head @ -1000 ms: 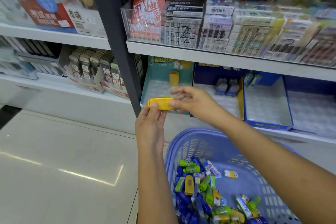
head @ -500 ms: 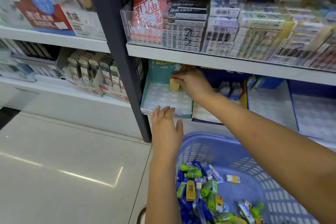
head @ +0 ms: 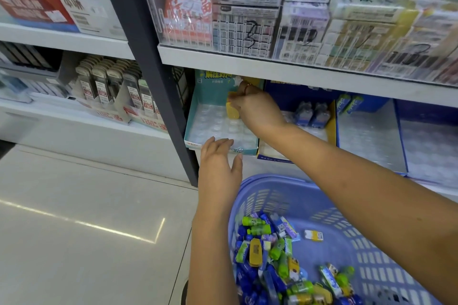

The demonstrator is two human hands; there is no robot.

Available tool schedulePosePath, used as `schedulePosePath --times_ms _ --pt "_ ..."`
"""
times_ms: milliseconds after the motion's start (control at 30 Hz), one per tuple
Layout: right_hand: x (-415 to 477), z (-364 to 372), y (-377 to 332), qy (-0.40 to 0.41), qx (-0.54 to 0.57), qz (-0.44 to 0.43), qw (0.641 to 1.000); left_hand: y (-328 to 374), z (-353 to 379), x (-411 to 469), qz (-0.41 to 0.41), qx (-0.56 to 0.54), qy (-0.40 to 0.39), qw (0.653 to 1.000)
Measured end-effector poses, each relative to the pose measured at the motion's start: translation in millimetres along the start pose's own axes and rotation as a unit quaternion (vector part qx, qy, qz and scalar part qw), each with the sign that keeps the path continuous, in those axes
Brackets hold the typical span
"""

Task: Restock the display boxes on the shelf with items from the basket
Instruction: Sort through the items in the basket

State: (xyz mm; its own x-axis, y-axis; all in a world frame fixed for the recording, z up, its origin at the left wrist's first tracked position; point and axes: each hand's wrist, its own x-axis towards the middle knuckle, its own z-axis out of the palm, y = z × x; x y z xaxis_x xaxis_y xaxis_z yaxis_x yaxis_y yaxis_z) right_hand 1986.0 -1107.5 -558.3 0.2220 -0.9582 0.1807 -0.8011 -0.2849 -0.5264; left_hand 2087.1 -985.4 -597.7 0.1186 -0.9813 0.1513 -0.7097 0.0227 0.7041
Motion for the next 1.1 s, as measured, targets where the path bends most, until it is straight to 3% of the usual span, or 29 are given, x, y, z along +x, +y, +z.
schedulePosePath --times_ms 33,200,300,433,533,600,667,767,833,900,1000,1100 --pt "-1 0 2 0.005 -0.043 -0.032 0.999 -1 0 0 0.002 0.002 0.000 1.000" --pt "1 5 -6 0.010 -0.048 -0.001 0.999 -1 0 1 0.011 -0.001 0.001 1.000" --pt "-2 4 -7 -0.045 -0.138 -0.047 0.988 3 -7 -1 0.018 -0.016 0.015 1.000" --pt "-3 -7 -15 -0.063 -0.160 -0.034 0.985 13 -25 -12 0.023 -0.072 0.043 0.996" --pt "-37 -25 -13 -0.035 -0.087 -0.056 0.994 20 -28 -23 -0.031 -0.089 -0.043 0.995" --pt "-82 -32 3 0.031 -0.047 -0.092 0.994 17 -15 -32 -0.061 -0.037 -0.140 0.988" --pt "-132 -30 29 0.037 -0.026 -0.072 0.996 12 5 -43 -0.074 0.022 -0.238 0.968" --pt "-186 -2 80 -0.110 -0.046 0.059 0.991 4 43 -58 -0.084 0.085 -0.322 0.939" --pt "-210 23 110 -0.246 -0.073 0.123 0.959 4 68 -64 -0.074 0.107 -0.327 0.936" --pt "-229 47 132 -0.325 -0.074 0.139 0.933 3 91 -70 -0.056 0.118 -0.333 0.934" --pt "-249 79 147 -0.389 -0.029 0.152 0.908 -12 119 -83 -0.073 0.138 -0.357 0.921" --pt "-265 100 151 -0.389 -0.010 0.152 0.909 -33 139 -98 -0.087 0.183 -0.369 0.907"
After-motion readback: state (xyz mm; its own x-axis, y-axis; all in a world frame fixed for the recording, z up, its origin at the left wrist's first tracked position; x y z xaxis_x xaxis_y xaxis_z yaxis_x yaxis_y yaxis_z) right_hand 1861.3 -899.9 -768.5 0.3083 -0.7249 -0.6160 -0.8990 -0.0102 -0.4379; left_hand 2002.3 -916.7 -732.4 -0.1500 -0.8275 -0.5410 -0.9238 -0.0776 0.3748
